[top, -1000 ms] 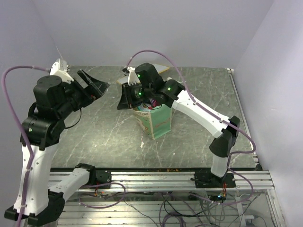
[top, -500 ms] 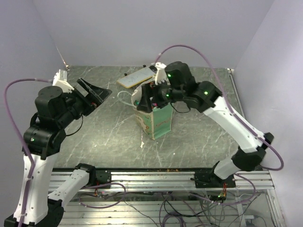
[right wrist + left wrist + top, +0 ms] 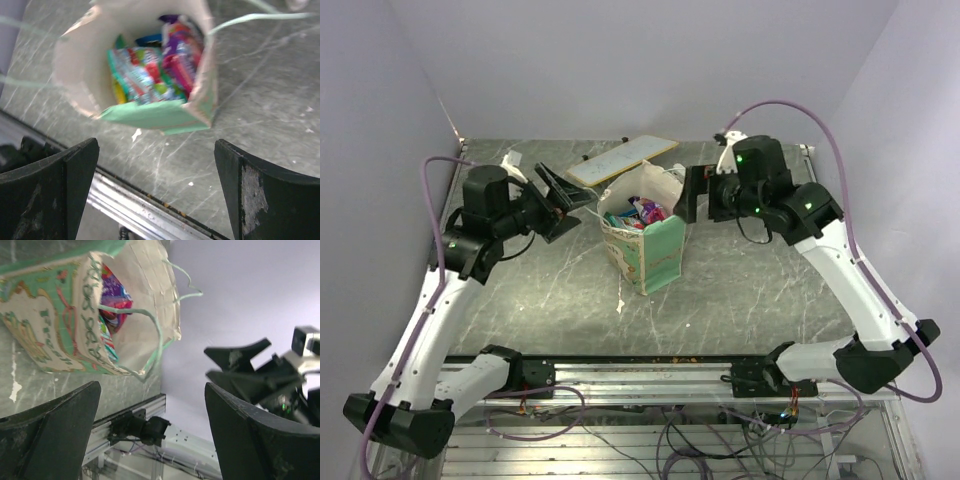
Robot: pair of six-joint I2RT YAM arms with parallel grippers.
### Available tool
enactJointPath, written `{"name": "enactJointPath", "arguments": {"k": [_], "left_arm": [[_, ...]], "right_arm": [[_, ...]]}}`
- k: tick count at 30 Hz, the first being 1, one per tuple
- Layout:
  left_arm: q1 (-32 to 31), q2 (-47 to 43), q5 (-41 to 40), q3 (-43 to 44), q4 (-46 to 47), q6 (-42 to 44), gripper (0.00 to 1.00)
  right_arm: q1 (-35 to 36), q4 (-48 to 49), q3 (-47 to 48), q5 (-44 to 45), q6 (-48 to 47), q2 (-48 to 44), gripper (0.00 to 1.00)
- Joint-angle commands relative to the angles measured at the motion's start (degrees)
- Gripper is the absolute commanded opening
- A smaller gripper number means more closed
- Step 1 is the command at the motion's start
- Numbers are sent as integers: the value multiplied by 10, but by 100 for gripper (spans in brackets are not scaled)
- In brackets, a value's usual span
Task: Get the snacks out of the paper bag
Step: Adjust the paper bag at the center of the board.
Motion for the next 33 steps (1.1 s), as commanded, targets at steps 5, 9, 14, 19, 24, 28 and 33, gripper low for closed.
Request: {"name": "enactJointPath", "arguments": {"k": [5, 9, 14, 19, 24, 28, 33], "left_arm": [[-94, 86, -33, 5, 127, -23, 80], [-103, 126, -68, 35, 106, -7, 75], [-103, 134, -82, 49, 105, 11, 73], [-103, 143, -76, 50, 97, 18, 55], [-93, 154, -76, 69, 64, 50, 42], [-79, 164, -62, 78, 54, 68, 37], [-63, 176, -42, 81, 56, 76, 32]], "right_arm": [[-98, 27, 13, -57, -3, 17, 100], [-182, 30, 8, -119, 3, 32, 100], [-266, 73, -3, -233, 26, 54, 100], [-355, 148, -47, -353, 97, 97, 97], [-382, 258, -85, -448, 175, 149, 86], [-382, 294, -85, -486, 200, 183, 83], [-378, 360, -109, -538, 248, 208, 75]]}}
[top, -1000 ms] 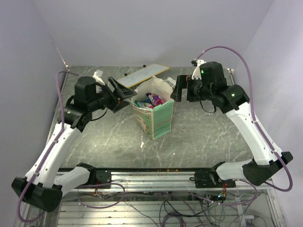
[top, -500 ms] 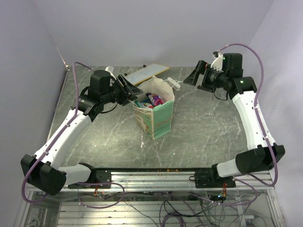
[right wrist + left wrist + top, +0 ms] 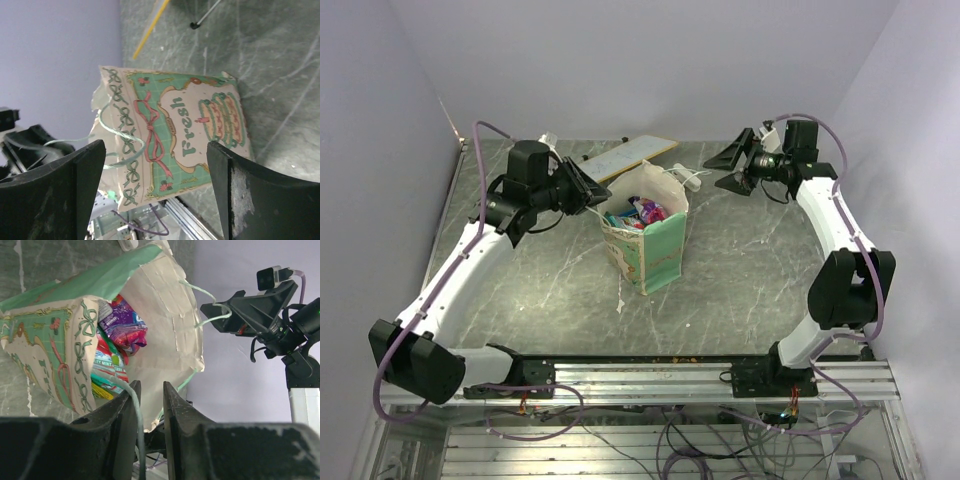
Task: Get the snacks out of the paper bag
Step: Adjust the paper bag at the center of the board.
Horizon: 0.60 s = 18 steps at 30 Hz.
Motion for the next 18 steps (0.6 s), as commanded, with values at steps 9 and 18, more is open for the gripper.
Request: {"name": "enactJointPath", "arguments": {"k": [9, 18], "left_arm": [[20, 33, 47, 35, -3, 26, 24], [20, 31, 61, 30, -4, 26, 7]], "right_arm": [[44, 318, -139, -133, 271, -28, 63], [61, 447, -175, -86, 374, -46, 57]]}}
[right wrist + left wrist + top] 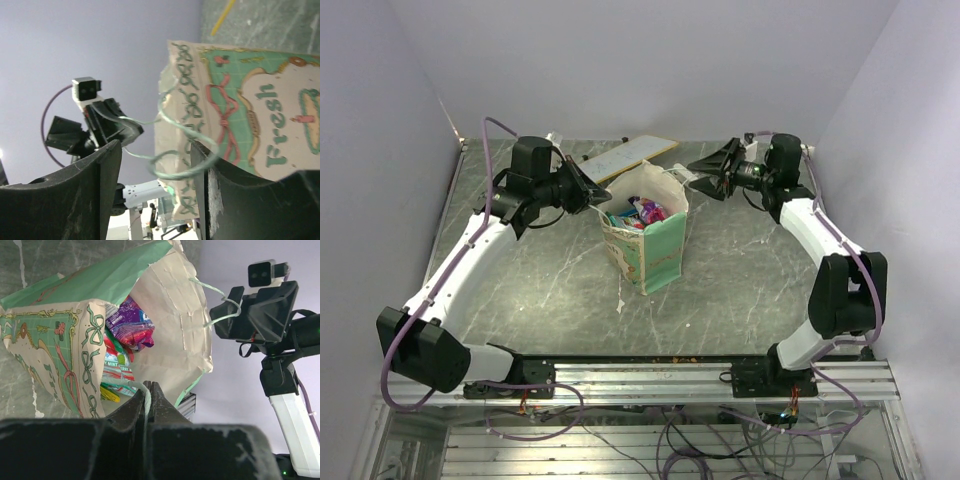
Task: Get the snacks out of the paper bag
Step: Adjust the paper bag at the center of the board.
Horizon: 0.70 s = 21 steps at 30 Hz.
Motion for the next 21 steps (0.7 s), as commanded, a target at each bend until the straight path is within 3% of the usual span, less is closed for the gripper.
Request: {"name": "enactJointPath", "arguments": {"k": [1, 21], "left_arm": [[4, -7, 23, 13, 5, 6, 7], [6, -22, 32, 17, -19, 25, 7]], "right_arm": [[15, 157, -18, 11, 105, -17, 55], [56, 333, 45, 48, 182, 39, 50]]}}
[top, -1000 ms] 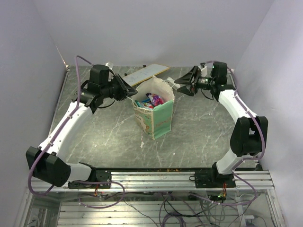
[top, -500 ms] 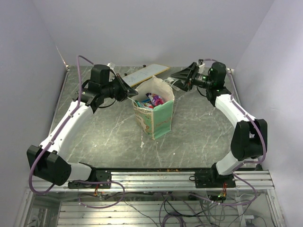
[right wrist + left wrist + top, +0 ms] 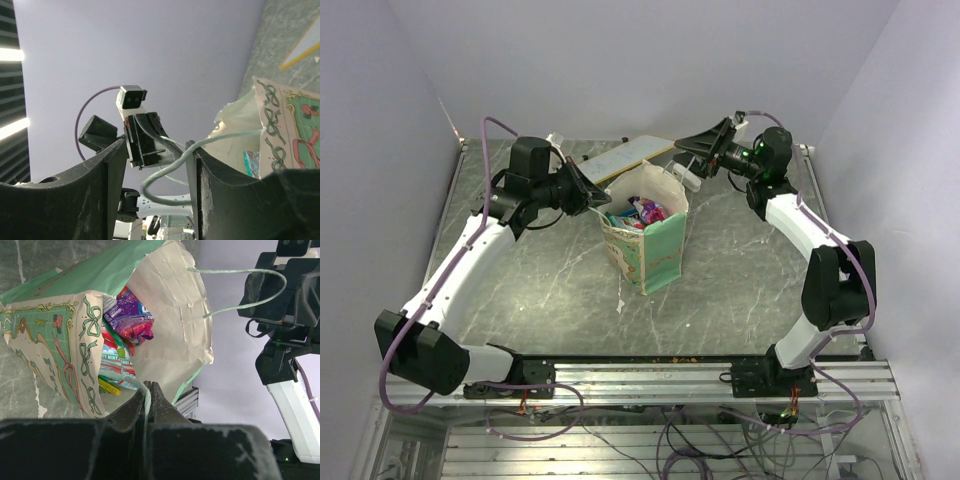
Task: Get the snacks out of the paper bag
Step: Adjust the paper bag at the center of the board.
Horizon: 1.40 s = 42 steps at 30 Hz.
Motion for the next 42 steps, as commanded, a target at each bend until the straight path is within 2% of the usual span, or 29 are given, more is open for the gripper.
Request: {"name": "enactJointPath", "arguments": {"k": [1, 6, 10, 12, 13, 14, 17, 22, 23, 26, 30, 31, 32, 33, 38, 42], "left_arm": [[5, -18, 17, 15, -4, 10, 7], [5, -22, 17, 13, -2, 8, 7], [5, -25, 17, 13, -3, 8, 7], [5, -28, 17, 13, -4, 6, 7], [5, -29, 18, 12, -4, 6, 7], [5, -31, 17, 12, -4, 7, 7], [5, -34, 19, 17, -7, 8, 7], [5, -31, 38, 18, 7, 3, 8], [5, -29, 51, 17, 17, 0, 14], [4, -12, 71, 37, 5, 17, 42], [3, -12, 67, 46, -31, 35, 64], [3, -17, 63, 41, -35, 35, 74], [3, -24, 60, 34, -41, 34, 89], [3, -29, 57, 25, -45, 32, 100], [4, -53, 49, -1, -61, 30, 99], [5, -42, 39, 28, -102, 63, 99]], "right_arm": [[3, 74, 30, 7, 27, 9, 49], [6, 126, 32, 7, 61, 22, 34], [7, 148, 46, -1, 70, 33, 25], [7, 155, 49, -2, 71, 37, 14], [7, 167, 50, -5, 77, 41, 3], [6, 184, 51, -12, 87, 45, 0], [-12, 198, 54, -18, 88, 32, 0], [-57, 10, 69, -18, -37, -32, 0], [-68, -5, 62, -18, -47, -45, 0], [-107, -26, 36, -32, -54, -75, 0], [-167, -93, 56, -63, -98, -96, 0], [-184, -117, 68, -72, -113, -96, 0], [-197, -136, 84, -81, -128, -94, 0], [-213, -157, 99, -89, -142, -90, 0], [-222, -251, 204, -134, -213, -42, 0], [-204, -271, 273, -154, -237, -5, 0]]}}
